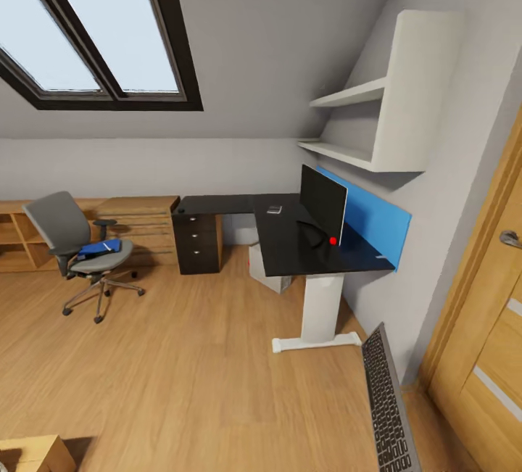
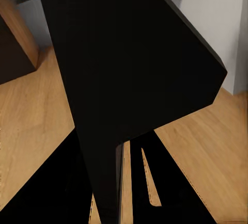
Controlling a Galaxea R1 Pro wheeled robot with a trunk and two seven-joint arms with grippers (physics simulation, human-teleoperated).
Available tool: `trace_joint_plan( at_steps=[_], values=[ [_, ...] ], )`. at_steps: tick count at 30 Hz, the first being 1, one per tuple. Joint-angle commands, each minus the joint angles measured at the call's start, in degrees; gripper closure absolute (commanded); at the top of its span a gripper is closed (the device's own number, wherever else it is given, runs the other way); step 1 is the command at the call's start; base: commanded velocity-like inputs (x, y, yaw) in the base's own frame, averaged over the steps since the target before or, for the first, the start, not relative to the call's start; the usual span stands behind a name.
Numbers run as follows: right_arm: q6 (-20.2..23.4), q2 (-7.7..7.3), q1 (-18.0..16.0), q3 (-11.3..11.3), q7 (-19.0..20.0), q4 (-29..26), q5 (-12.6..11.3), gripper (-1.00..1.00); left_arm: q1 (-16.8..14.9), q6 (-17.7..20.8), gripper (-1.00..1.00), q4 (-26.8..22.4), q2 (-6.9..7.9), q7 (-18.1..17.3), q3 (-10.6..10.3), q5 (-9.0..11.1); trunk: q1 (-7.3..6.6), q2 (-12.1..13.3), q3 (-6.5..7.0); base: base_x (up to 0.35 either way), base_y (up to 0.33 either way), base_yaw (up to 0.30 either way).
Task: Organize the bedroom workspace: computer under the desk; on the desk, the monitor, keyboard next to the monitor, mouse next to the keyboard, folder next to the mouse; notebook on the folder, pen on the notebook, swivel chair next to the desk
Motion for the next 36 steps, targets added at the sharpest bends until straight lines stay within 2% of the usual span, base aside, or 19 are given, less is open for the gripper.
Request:
trace_joint_plan(
  at_steps=[1, 20, 26, 28, 29, 31, 32, 33, 34, 35, 36],
  values=[
    [-0.2, -0.01, 0.0, 0.4, 0.4, 0.0, -0.5, 1.0, 0.0, 0.0, -1.0, -0.1, 0.03, 0.2, -0.3, 0.3, 0.01, -0.1, -0.07, 0.0, 0.268, -0.056],
    [-0.2, -0.43, -0.1, 0.2, 0.5, -1.0, -0.4, 1.0, 0.0, 0.0, -1.0, 0.0, 0.03, 0.2, -0.3, 0.3, 0.01, -0.1, -0.06, 0.0, 0.03, -0.006],
    [-0.2, -2.38, -0.1, -0.1, 0.0, -11.0, -0.5, 1.0, 0.0, 0.0, -1.0, 0.0, 0.03, 0.2, -0.3, 0.3, 0.01, -0.1, -0.06, 0.0, 0.0, 0.0],
    [-0.2, -3.14, -0.2, -0.1, -1.8, -16.6, -0.5, 1.0, 0.0, 0.0, -1.0, 0.0, 0.03, 0.2, -0.3, 0.3, 0.01, -0.1, -0.06, 0.0, 0.0, 0.0],
    [0.3, -3.33, -0.2, 0.0, -3.9, -19.9, -0.2, 1.0, 0.0, 0.0, -1.0, 0.0, 0.06, 0.2, -0.3, 0.3, 0.01, -0.1, -0.06, 0.0, 0.0, 0.0],
    [5.0, -3.5, -0.3, 0.1, -9.3, -26.2, 1.9, 1.0, 0.0, 0.0, -1.0, 0.1, 0.08, 0.2, -0.3, 0.3, 0.01, -0.1, -0.06, 0.0, 0.0, 0.0],
    [6.7, -3.52, -0.3, 0.1, -10.8, -27.8, 3.0, 1.0, 0.0, 0.0, -1.0, 0.1, 0.07, 0.2, -0.3, 0.3, 0.01, -0.1, -0.06, 0.0, 0.0, 0.0],
    [12.6, -3.58, -0.4, 0.1, -15.8, -32.6, 7.3, 1.0, 0.0, 0.0, -1.0, 0.1, 0.05, 0.2, -0.3, 0.3, 0.01, -0.1, -0.06, 0.0, 0.0, 0.0],
    [16.9, -3.63, -0.4, 0.0, -19.4, -36.0, 10.5, 1.0, 0.0, 0.0, -1.0, 0.1, 0.05, 0.2, -0.3, 0.3, 0.01, -0.1, -0.06, 0.0, 0.0, 0.0],
    [19.1, -3.64, -0.5, 0.0, -21.2, -37.8, 12.1, 1.0, 0.0, -0.1, -1.0, 0.1, 0.04, 0.2, -0.3, 0.3, 0.01, -0.1, -0.06, 0.0, 0.0, 0.0],
    [23.3, -3.63, -0.6, -0.1, -24.8, -41.3, 14.8, 1.0, 0.0, -0.1, -1.0, 0.1, 0.04, 0.2, -0.3, 0.3, 0.01, -0.1, -0.06, 0.0, 0.0, 0.0]
  ],
)
